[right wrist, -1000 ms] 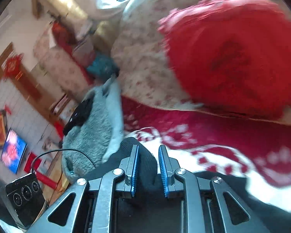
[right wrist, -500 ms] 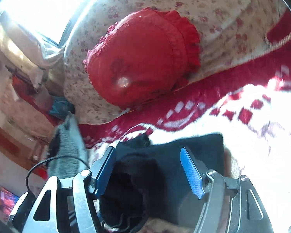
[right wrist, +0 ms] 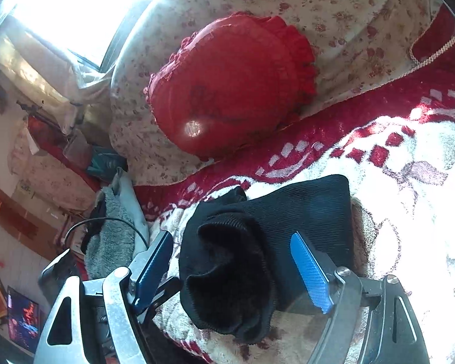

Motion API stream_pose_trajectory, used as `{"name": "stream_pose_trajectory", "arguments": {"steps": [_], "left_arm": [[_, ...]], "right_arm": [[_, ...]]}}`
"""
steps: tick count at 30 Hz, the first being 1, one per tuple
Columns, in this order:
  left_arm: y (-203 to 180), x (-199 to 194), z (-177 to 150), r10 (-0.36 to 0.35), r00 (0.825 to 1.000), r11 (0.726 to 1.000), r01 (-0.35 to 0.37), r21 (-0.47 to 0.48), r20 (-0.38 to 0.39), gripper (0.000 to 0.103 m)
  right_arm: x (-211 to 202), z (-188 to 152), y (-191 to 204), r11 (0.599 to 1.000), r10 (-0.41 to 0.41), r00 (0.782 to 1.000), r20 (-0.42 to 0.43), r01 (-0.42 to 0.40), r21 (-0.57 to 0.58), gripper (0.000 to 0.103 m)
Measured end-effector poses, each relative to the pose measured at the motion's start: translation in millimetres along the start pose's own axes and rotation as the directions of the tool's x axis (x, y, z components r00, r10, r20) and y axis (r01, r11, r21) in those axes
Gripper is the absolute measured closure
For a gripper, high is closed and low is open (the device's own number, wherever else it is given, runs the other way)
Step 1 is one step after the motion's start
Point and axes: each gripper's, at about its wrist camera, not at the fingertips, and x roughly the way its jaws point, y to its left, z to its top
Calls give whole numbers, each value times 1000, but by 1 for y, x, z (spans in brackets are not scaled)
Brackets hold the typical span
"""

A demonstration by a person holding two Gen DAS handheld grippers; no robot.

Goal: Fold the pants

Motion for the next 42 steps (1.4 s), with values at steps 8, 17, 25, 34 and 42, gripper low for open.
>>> {"name": "stream_pose_trajectory", "arguments": {"steps": [8,17,25,34,42], "left_arm": [[2,16,4,36,999,999,-37,-28,-28,53],[6,26,19,66,998,995,-66,-79,-4,41],[8,20,31,100,995,992,-98,-79,23,41],[3,54,55,156,987,986,-158,-56,-33,41],[2,71,66,169,985,983,-172,-67,-42,38]], "right_arm": [[48,-11,-7,999,-49,991,-122,46,-23,86],[19,25,2,967,-192,981,-9,188,-171,88],[-28,31,-23,943,-298,951,85,307,-131,85],[43,32,22,924,-255,967,-25,236,-300,85],[88,50,-7,914,-328,941,-81,294,-280,85]]}}
